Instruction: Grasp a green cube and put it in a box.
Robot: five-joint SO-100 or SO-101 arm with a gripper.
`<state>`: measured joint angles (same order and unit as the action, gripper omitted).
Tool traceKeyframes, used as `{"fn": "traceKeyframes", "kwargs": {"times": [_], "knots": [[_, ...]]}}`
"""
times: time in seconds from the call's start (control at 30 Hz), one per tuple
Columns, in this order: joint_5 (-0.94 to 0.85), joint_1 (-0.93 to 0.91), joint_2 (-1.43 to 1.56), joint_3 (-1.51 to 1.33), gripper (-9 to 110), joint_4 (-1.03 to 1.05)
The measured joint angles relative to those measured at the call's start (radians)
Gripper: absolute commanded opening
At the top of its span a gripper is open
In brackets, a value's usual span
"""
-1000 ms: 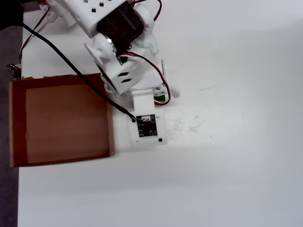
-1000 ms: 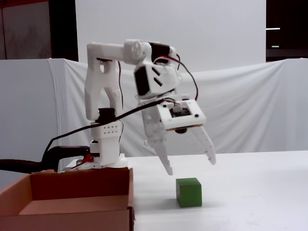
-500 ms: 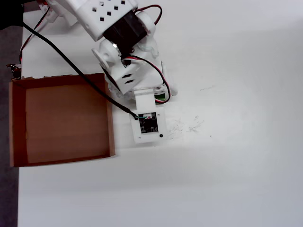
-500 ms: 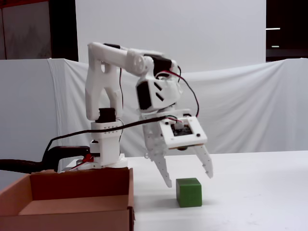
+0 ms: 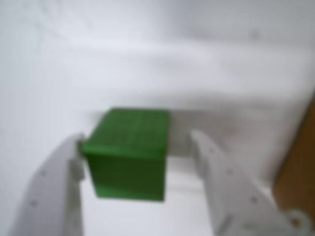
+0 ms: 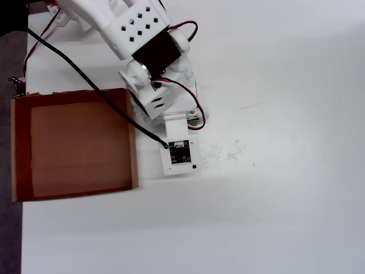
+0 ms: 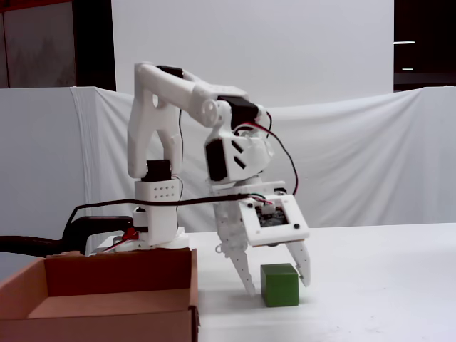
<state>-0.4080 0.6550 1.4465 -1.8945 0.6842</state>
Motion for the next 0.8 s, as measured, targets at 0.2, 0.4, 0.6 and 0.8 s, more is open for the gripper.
{"fn": "traceKeyframes", "kwargs": {"times": [0.2, 0.4, 0.6, 0.8], "knots": [[0.000, 0.015, 0.000, 0.000, 25, -0.006], [0.000, 0.017, 0.000, 0.000, 20, -0.014], [0.000, 0.018, 0.000, 0.000, 16, -0.020], [0.000, 0.018, -0.008, 0.000, 15, -0.025]]}}
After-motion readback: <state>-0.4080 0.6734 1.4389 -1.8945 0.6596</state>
